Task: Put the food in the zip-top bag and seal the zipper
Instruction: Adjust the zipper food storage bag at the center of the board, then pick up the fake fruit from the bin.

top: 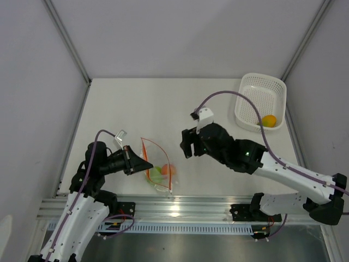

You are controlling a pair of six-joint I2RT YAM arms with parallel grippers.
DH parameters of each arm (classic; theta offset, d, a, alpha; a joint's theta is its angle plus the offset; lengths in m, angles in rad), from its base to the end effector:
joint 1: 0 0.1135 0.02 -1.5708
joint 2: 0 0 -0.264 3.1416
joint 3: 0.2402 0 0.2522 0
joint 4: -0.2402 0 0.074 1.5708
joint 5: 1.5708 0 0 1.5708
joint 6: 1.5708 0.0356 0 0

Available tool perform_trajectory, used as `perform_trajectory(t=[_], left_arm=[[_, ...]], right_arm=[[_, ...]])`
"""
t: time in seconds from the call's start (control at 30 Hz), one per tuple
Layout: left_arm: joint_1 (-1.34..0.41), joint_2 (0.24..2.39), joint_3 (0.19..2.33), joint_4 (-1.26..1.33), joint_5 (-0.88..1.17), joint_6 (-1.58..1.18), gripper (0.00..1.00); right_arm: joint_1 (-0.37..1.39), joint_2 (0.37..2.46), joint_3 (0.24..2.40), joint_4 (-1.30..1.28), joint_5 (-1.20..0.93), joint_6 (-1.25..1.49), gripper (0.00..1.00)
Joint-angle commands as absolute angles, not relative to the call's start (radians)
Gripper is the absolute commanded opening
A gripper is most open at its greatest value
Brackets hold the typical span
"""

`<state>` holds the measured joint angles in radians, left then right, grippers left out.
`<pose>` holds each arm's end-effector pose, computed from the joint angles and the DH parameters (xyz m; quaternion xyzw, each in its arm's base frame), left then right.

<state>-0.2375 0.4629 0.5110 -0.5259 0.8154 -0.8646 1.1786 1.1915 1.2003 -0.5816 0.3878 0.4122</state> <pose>0.1037 -0.0518 0.2578 -0.0459 0.8096 -0.5384 0.2291 0.1105 0.2319 0.3629 -0.2366 0.8336 0.2169 0.4495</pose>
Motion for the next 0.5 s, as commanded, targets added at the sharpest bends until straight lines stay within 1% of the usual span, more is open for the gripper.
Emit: perform_trajectory(t=[0.0,0.03,0.1,0.17,0.3,0.33,0.47], left_arm=[[-0.241,0.471,0.508,-0.480,0.828,-0.880,0.01],[-0.241,0.469,0.508,-0.476,0.828,-0.882,0.01],[-0.241,0.469,0.499,-0.468,0.830,-0.884,0.01],[-0.241,0.469,0.494,-0.462,0.833,-0.884,0.01],[-0.241,0.469,0.480,-0.456,0.842,-0.882,0.01],[-0.241,0.466,0.476,-0.454,0.844,-0.882,0.01],[-0.241,0.463,0.471,-0.454,0.851,-0.882,0.01]], right_arm=[[1.042,1.095,1.272,-0.612,0.402,0.322,0.76],[1.011,1.080,1.270,-0.606,0.397,0.312,0.79],[0.951,1.040,1.266,-0.585,0.376,0.287,0.82],[0.824,1.026,1.267,-0.568,0.339,0.261,0.86],[0.674,1.055,1.275,-0.535,0.267,0.250,0.86],[0.605,1.066,1.270,-0.528,0.264,0.265,0.86],[0.437,1.147,1.269,-0.491,0.236,0.316,0.86]])
